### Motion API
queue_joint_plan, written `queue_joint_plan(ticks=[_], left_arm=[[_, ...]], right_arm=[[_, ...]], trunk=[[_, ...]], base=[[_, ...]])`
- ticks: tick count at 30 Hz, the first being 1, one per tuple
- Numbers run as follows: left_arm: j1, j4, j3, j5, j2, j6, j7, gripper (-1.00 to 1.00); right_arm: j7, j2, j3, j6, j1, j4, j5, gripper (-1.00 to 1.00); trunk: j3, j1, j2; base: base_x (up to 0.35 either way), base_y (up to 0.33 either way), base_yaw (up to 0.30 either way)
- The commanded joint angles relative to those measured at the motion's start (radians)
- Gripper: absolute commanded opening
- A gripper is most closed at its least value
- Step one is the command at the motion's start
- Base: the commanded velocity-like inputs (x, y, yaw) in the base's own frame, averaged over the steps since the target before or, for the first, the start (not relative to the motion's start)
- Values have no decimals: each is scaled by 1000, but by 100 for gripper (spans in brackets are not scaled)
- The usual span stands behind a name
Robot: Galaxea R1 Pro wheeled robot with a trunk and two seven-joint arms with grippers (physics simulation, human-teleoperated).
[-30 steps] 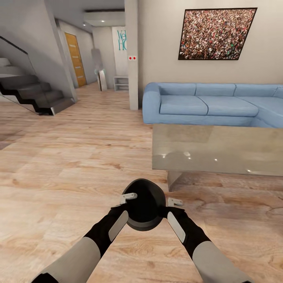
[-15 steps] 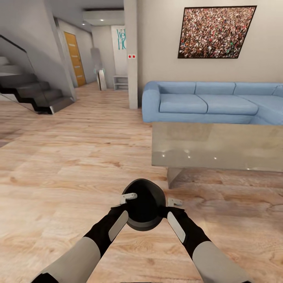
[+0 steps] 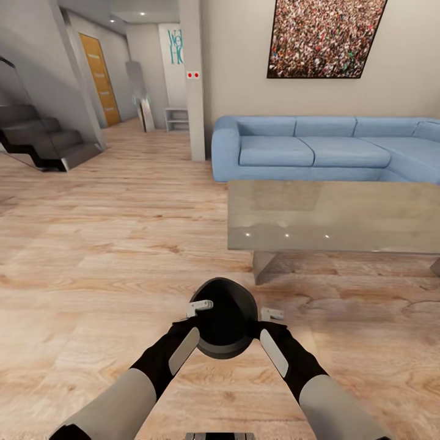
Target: Place each of the two pumpkins and all three candles from the living room inside a cabinet in the living room (use any cabinet), then make sure every cabinet is closed, and position the cauldron so it is next to a table in the living room.
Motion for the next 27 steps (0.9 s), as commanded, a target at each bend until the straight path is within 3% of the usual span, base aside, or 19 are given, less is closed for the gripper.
queue_joint_plan(ticks=[1,15,27], left_arm=[[-1,-2,-5,14,0,-1,6,-100],[-1,-2,-5,14,0,-1,6,-100],[-1,-2,-5,14,0,-1,6,-100]], right_arm=[[-4,0,6,-5,-1,-5,-36,-100],[-4,0,6,-5,-1,-5,-36,-100],[-4,0,6,-5,-1,-5,-36,-100]], trunk=[[-5,0,-1],[-59,6,-4],[-101,11,-7]], base=[[0,0,0],[0,0,-5],[0,0,-168]])
